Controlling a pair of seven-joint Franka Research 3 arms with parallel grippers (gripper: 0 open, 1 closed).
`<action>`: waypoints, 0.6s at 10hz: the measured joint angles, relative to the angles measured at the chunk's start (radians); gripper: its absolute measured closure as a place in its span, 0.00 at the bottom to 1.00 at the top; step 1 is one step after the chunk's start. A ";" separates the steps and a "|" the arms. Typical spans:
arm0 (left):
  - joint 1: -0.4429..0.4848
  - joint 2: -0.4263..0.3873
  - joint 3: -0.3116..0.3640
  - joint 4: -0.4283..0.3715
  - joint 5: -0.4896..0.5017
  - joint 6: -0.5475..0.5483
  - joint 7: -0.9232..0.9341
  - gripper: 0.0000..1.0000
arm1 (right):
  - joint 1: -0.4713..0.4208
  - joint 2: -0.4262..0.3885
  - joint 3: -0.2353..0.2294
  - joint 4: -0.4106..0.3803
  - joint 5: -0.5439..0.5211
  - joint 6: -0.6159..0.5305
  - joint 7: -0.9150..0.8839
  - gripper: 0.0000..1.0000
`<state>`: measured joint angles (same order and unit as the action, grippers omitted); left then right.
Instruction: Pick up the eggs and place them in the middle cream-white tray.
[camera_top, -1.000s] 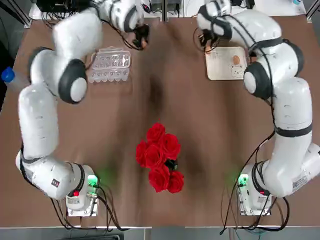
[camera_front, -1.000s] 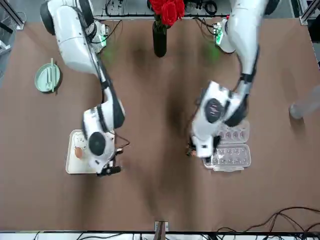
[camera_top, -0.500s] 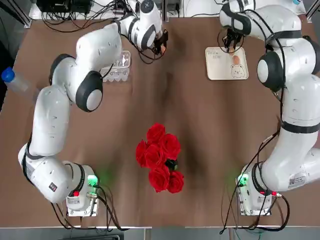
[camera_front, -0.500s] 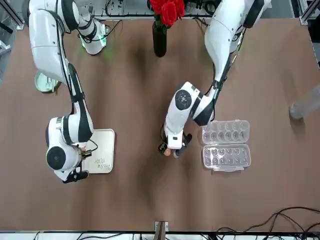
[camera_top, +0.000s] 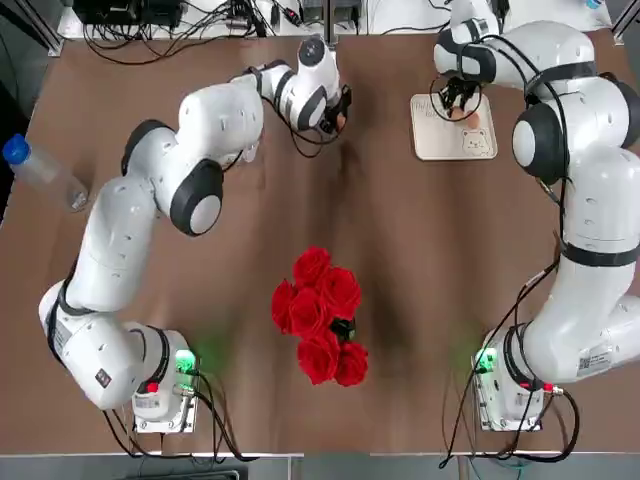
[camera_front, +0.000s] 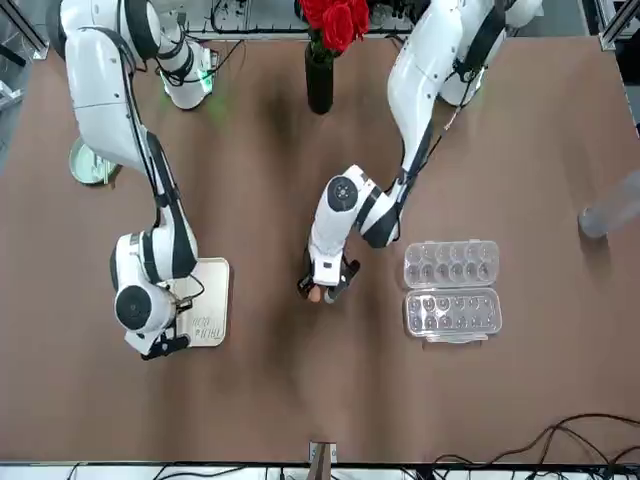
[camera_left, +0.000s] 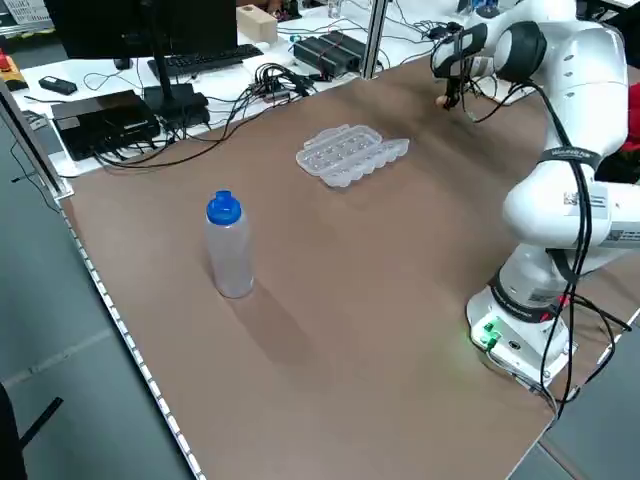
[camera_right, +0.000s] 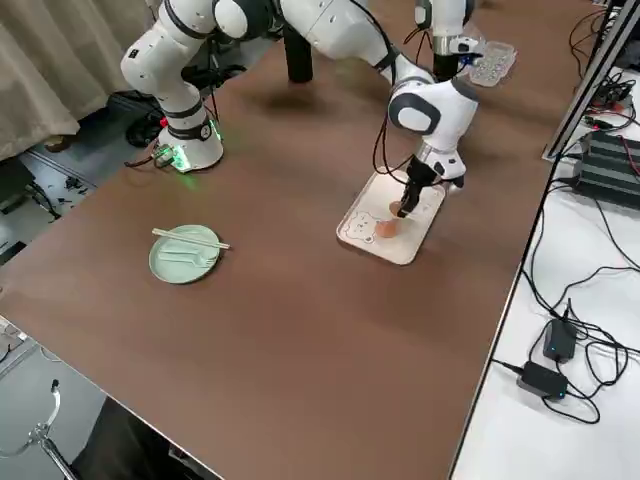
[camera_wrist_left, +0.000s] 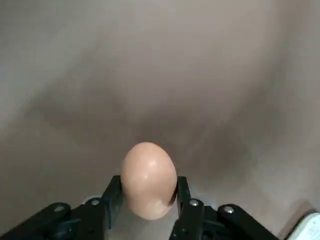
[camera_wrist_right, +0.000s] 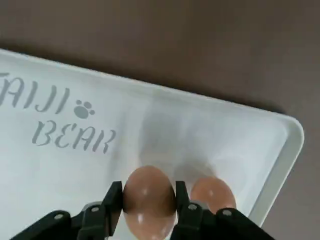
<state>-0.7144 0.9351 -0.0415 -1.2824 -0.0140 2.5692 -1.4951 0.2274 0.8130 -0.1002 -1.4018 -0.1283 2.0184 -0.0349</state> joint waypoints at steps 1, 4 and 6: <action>-0.003 0.005 0.000 0.000 0.000 -0.001 0.000 0.52 | 0.000 0.000 0.000 -0.001 -0.001 0.011 0.000 0.52; -0.010 0.029 0.001 0.000 0.000 0.000 0.000 0.52 | 0.000 0.000 0.000 -0.008 -0.002 0.037 0.000 0.52; -0.015 0.032 0.001 0.000 0.000 0.000 0.002 0.50 | 0.000 0.004 0.001 -0.010 -0.008 0.047 0.000 0.52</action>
<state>-0.7294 0.9670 -0.0404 -1.2820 -0.0140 2.5691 -1.4930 0.2278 0.8171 -0.0995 -1.4114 -0.1358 2.0654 -0.0349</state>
